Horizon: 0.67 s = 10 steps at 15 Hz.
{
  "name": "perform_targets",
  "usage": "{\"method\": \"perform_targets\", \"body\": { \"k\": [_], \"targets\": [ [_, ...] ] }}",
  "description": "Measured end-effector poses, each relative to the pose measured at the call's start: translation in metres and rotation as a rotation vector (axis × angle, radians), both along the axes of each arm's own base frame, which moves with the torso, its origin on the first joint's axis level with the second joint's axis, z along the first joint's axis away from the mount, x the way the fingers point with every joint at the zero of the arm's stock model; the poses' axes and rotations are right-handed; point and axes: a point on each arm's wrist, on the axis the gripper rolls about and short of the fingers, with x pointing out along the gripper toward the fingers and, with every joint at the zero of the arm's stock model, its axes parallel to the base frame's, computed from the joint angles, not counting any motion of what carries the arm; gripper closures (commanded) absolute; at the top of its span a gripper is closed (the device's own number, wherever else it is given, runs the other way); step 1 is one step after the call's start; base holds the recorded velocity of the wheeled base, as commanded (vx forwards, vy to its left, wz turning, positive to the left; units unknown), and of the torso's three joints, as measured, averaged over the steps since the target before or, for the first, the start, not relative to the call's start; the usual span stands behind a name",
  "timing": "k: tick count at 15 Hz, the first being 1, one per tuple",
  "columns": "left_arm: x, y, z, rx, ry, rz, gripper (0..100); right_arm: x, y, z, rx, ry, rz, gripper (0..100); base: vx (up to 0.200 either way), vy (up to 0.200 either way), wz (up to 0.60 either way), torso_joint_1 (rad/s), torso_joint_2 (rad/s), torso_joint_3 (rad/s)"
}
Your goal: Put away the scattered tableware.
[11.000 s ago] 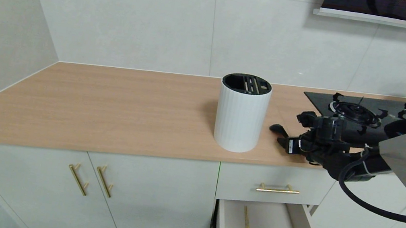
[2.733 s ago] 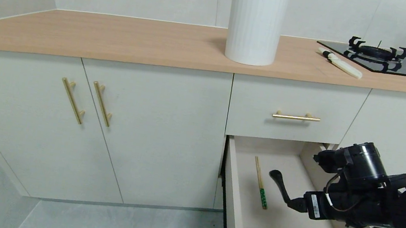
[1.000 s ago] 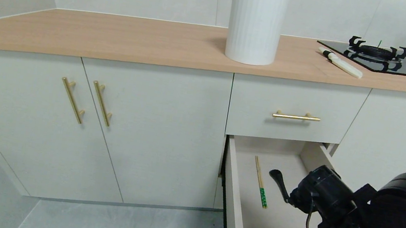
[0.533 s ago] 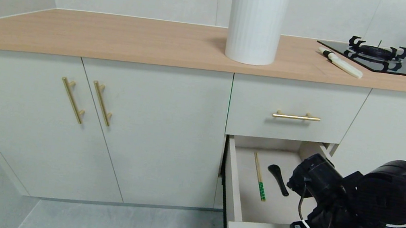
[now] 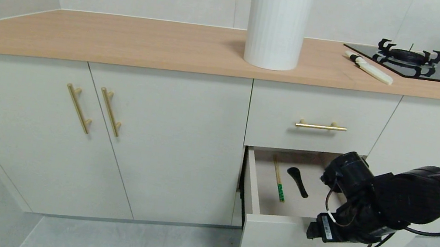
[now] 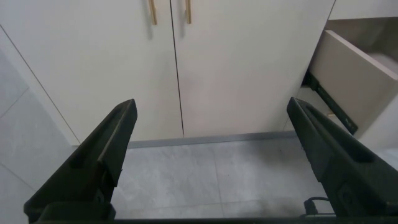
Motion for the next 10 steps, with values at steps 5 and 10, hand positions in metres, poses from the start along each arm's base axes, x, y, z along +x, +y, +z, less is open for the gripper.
{"method": "perform_targets", "body": {
  "k": [5,10],
  "targets": [
    [0.000,0.000,0.000,0.000,0.000,0.000,0,0.019,0.001,-0.008,0.060,-0.163,-0.051,0,0.000,0.000,0.00,0.000,0.00,0.000],
    [0.000,0.000,0.000,0.000,0.000,0.000,0,0.038,0.006,-0.032,0.034,-0.304,-0.113,0,0.000,0.000,0.00,0.000,0.00,0.000]
  ]
}}
